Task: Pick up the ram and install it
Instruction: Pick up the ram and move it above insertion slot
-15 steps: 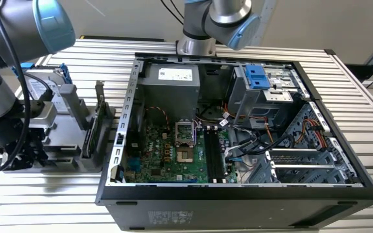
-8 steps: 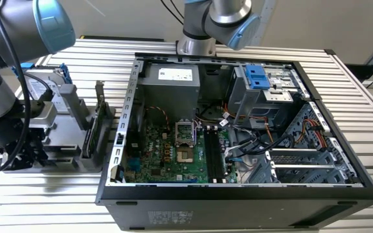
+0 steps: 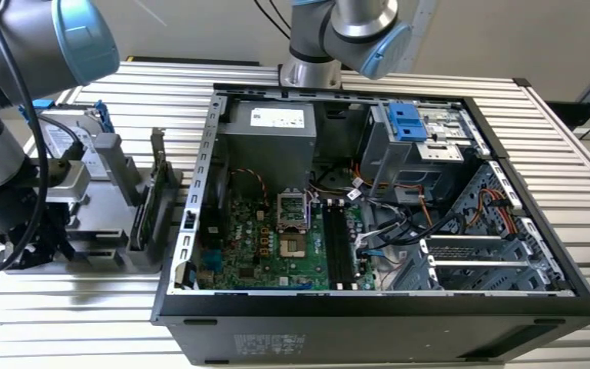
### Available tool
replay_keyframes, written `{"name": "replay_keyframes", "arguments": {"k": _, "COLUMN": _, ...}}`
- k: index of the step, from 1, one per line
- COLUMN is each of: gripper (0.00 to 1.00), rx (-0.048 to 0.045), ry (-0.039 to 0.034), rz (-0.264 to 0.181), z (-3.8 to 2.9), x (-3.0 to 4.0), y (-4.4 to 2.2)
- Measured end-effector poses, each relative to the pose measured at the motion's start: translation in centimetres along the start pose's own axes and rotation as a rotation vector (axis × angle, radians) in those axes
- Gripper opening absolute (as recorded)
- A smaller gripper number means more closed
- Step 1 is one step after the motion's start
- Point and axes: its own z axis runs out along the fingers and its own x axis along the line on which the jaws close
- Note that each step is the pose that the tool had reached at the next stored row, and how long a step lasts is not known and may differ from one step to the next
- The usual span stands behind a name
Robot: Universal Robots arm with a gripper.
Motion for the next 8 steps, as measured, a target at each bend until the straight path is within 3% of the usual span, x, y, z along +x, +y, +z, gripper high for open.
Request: {"name": "replay_keyframes", "arguments": {"k": 8, "gripper": 0.0, "rx": -0.0001, "ry": 0.0001, "rz": 0.0, "z": 0.01, "x": 0.01, "y": 0.0}}
